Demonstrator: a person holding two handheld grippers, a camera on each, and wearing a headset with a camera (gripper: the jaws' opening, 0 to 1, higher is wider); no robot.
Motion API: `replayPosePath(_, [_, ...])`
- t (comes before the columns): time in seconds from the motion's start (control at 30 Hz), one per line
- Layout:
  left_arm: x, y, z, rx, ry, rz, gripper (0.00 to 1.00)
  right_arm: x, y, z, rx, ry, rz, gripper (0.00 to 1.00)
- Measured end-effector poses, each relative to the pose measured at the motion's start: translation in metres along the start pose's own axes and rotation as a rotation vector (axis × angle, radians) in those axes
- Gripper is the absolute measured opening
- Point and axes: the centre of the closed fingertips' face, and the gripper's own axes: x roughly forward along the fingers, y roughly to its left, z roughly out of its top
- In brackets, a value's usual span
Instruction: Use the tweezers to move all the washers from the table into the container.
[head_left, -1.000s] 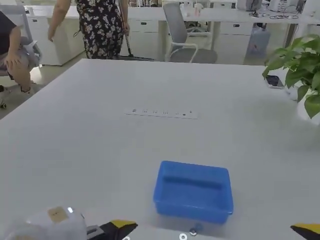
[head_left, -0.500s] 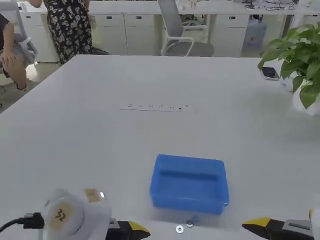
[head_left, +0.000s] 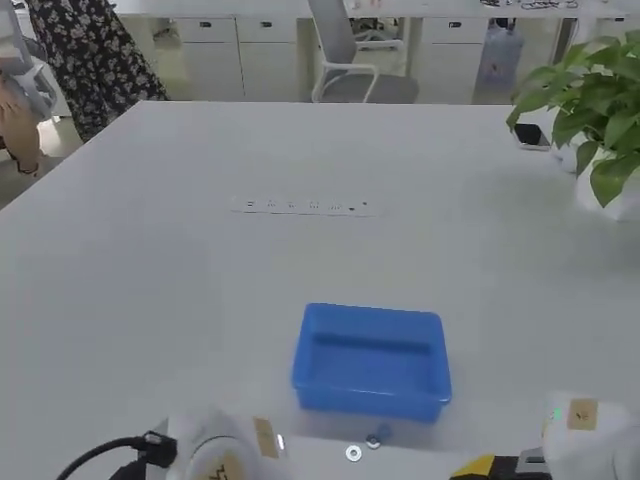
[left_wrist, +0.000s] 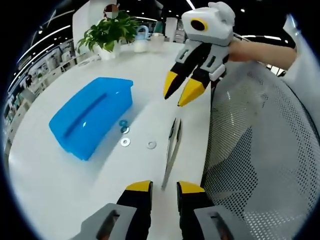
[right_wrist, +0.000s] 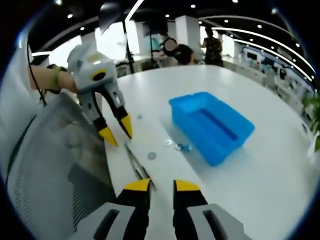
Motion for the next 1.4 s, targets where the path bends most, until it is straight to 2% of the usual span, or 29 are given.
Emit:
replayPosePath(0.07, [0.002,0.0,-0.002,0.032,0.017,-0.002,0.11,0.001,0.001,-0.001,-0.015,0.009,0.001,0.13])
replayPosePath(0.1, [0.002,0.0,-0.003,0.072,0.028,-0.002,0.09,0.002,0.002,-0.001,-0.016,0.011,0.001,0.13])
replayPosePath(0.17, [0.005,0.001,-0.005,0.1,0.049,0.004,0.06,0.002,0.003,-0.001,-0.017,0.011,0.006,0.13])
replayPosePath(0.27, [0.005,0.002,-0.004,0.131,0.055,0.016,0.0,0.002,0.005,-0.001,-0.019,0.01,0.013,0.13])
replayPosePath(0.33, [0.006,0.002,-0.005,0.172,0.066,0.015,0.0,0.002,0.007,-0.001,-0.029,0.011,0.014,0.12])
replayPosePath(0.47, [0.006,-0.001,-0.003,0.197,0.067,0.01,0.0,0.003,0.01,-0.001,-0.052,0.012,0.028,0.13])
replayPosePath(0.63, [-0.007,-0.004,0.008,0.225,0.028,0.031,0.0,0.002,0.018,-0.001,-0.132,0.019,0.055,0.13])
replayPosePath(0.83, [-0.028,-0.006,0.028,0.22,-0.042,0.057,0.0,0.003,0.022,-0.003,-0.173,0.033,0.068,0.16])
replayPosePath(0.9, [-0.034,-0.008,0.036,0.207,-0.079,0.05,0.0,0.005,0.023,-0.003,-0.187,0.04,0.074,0.16])
replayPosePath(1.03, [-0.045,-0.01,0.048,0.204,-0.111,0.047,0.0,0.007,0.027,-0.002,-0.218,0.054,0.087,0.17])
replayPosePath(1.2, [-0.056,-0.014,0.061,0.211,-0.137,0.041,0.0,0.014,0.033,0.004,-0.251,0.052,0.11,0.17])
replayPosePath(1.4, [-0.062,-0.02,0.067,0.24,-0.142,0.037,0.0,0.023,0.04,0.015,-0.281,0.036,0.143,0.16])
